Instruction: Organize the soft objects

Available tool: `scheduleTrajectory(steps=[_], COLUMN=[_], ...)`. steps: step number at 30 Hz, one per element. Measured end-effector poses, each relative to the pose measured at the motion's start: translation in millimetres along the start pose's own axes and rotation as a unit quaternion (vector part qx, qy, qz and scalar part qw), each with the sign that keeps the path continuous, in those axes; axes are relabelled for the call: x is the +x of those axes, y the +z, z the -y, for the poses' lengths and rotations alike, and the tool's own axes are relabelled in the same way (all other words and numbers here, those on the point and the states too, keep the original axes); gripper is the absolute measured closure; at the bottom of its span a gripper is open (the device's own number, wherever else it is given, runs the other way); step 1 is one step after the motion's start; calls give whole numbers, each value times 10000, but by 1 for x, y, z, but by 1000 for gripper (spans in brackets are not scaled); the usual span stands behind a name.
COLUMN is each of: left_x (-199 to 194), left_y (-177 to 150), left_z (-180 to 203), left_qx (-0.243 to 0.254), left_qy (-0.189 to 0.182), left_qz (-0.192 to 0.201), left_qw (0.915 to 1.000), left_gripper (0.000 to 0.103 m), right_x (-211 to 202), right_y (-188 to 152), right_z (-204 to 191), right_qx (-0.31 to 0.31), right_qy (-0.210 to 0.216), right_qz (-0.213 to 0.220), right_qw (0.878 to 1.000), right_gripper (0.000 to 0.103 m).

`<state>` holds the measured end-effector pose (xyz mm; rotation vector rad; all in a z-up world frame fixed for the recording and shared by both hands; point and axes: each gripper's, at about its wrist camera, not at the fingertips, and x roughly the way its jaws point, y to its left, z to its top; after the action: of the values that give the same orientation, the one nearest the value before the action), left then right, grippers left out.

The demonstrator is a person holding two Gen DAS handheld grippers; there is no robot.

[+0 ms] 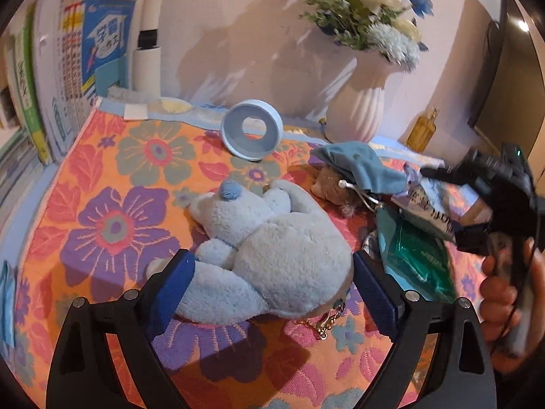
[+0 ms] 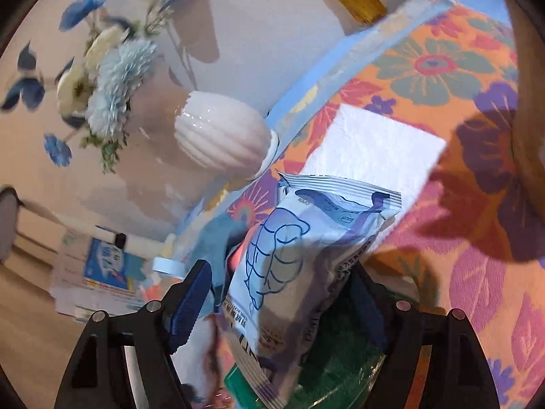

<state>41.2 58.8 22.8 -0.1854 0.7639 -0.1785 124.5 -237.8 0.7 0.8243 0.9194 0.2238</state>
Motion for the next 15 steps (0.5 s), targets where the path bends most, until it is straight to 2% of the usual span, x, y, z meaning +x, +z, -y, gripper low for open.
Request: scheduleTrajectory(steps=[1,4,8,10,11,13,15], left_x=[-1,-3,-4,1,5,12,17], left_y=[0,-1,1,3,5,6,8], left_z=[-3,-2,8,10,12,17,24], left_qx=[-61,-72,134,160,157,189,244], left_qy=[-33,4,206,351,411,343,301], left_qz=[27,58,113,-31,-127,-360,-517], left_qw=[10000,10000,9996,9993,9990,9986,9979], left_gripper=[11,11,9,1,1,1,1], right_x=[0,0,-33,-51,-62,-83,-97], right_y=[-2,-6,-16,-22,-26,-36,-50], right_z=[-2,-1,-10,-17,-22,-29,-34], right_qx=[-114,-281,-687,-900,-1033,-1391,-1927], right_qy=[-79,-49,20,53,107,205,210], right_qz=[27,144,710,836,887,847,573], right_qw=[9999,9995,9951,9924,9906,9864,9794], right_gripper=[47,54,55,55,55,55,55])
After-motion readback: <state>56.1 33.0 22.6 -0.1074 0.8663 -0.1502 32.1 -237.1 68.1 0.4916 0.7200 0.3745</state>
